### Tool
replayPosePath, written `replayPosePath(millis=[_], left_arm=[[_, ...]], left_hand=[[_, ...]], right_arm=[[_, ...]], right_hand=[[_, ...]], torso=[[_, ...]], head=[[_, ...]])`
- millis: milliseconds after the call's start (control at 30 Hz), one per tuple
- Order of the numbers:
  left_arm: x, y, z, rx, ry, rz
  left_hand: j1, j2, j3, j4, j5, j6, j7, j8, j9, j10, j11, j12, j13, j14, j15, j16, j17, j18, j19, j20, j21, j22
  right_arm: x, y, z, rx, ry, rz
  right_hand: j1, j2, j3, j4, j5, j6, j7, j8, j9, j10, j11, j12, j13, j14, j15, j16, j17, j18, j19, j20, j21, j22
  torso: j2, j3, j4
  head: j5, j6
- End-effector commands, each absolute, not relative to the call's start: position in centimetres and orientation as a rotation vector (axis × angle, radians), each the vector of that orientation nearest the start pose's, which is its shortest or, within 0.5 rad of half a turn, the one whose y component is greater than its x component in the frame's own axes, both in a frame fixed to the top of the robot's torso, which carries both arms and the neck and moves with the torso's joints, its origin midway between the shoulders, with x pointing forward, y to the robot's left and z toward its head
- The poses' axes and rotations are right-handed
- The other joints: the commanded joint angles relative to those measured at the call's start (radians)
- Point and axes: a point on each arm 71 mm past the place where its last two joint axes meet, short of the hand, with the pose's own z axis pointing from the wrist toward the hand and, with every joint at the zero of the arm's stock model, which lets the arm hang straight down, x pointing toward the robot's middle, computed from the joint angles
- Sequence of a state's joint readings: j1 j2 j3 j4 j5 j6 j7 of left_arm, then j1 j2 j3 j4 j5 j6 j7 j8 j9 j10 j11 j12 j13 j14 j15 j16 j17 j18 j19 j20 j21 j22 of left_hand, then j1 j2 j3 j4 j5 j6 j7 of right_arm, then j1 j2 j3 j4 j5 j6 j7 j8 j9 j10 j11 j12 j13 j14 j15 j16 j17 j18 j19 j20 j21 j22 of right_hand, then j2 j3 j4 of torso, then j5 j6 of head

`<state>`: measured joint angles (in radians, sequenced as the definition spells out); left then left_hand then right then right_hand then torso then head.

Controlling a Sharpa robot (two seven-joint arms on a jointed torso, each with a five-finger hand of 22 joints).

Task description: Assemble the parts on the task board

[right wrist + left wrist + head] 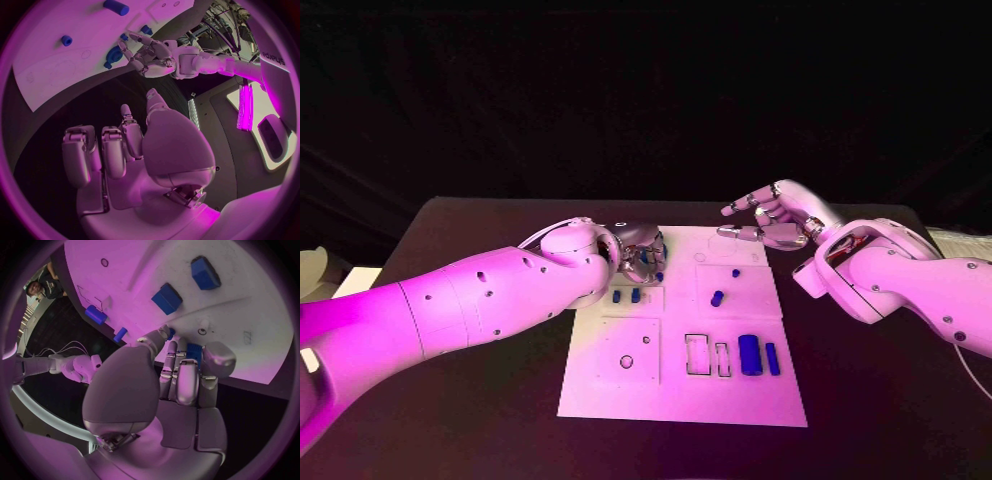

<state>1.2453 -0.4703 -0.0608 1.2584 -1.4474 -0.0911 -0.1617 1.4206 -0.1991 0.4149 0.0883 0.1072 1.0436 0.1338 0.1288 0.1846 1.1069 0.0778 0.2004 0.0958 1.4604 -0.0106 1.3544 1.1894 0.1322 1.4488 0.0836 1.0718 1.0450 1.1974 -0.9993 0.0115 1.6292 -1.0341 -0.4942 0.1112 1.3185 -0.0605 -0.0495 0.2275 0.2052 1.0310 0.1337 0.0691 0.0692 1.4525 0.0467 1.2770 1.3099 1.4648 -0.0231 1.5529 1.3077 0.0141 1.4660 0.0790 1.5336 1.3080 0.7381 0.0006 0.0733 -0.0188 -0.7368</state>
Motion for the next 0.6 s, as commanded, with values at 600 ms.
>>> replayPosePath(millis=[600], left_arm=[[51.92,7.42,-20.39,0.332,1.891,-0.630]], left_hand=[[0.012,0.022,0.052,-0.021,0.000,0.038,-0.003,-0.011,-0.016,0.052,-0.009,-0.019,-0.017,0.047,-0.009,0.012,-0.007,-0.026,0.014,-0.005,0.036,0.037]], right_arm=[[46.95,-24.58,-14.47,0.211,1.476,0.938]], right_hand=[[-0.003,0.007,-0.004,-0.001,0.002,0.000,0.001,0.000,0.001,-0.007,0.003,-0.005,0.100,0.097,0.001,-0.005,0.226,0.004,0.066,0.004,-0.007,0.189]], torso=[[0.000,0.0005,0.0004]], head=[[-0.003,-0.003]])
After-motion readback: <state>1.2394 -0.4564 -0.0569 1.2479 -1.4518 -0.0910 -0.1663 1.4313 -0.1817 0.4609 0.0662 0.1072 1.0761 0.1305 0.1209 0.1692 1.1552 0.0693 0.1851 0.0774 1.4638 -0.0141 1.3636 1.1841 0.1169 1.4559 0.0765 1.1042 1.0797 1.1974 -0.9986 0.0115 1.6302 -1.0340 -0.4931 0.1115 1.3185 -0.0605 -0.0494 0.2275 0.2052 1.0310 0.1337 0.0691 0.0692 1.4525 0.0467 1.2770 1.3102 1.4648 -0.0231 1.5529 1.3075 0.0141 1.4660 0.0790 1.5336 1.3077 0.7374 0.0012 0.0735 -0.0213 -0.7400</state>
